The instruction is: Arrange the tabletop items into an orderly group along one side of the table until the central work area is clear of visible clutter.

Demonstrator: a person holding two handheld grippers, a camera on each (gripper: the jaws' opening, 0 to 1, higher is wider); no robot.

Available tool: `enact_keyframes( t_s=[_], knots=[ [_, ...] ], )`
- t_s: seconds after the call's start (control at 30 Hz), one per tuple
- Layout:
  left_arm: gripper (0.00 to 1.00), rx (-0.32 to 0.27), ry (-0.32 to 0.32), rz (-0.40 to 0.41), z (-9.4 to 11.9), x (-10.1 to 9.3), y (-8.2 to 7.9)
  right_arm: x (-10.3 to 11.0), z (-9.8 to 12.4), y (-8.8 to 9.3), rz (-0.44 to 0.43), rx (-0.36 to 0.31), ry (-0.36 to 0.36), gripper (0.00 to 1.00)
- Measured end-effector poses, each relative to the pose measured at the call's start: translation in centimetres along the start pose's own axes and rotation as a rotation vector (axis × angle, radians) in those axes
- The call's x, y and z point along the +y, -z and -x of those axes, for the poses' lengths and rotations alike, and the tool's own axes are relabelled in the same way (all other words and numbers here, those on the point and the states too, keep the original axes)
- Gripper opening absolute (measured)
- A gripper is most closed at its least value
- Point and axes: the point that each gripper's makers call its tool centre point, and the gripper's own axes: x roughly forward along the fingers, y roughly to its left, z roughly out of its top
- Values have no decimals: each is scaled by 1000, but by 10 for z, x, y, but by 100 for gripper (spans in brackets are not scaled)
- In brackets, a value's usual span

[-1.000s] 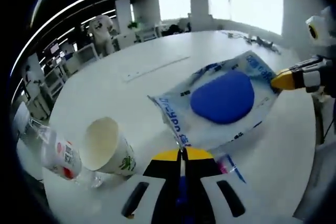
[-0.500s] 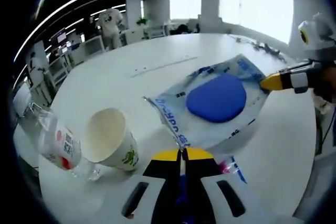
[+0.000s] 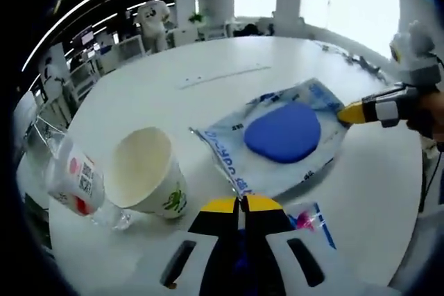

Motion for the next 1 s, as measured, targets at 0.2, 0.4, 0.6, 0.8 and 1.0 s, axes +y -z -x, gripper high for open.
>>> enact_keyframes(
  t_s=[0.2,0.4,0.6,0.8,1.0],
  knots=[
    [1,10,-21,18,-5,5,3,1,-9,5,-8,31,-16,0],
    [1,14,-36,35,-8,7,5,0,-15,10,-13,51,-25,0],
    [1,13,-33,69,-13,7,9,-2,-18,13,-17,59,-35,0],
    [2,14,-34,82,-15,7,12,-4,-20,13,-26,59,-35,0],
    [2,16,-38,88,-15,7,13,-6,-22,15,-36,68,-37,2]
  ],
)
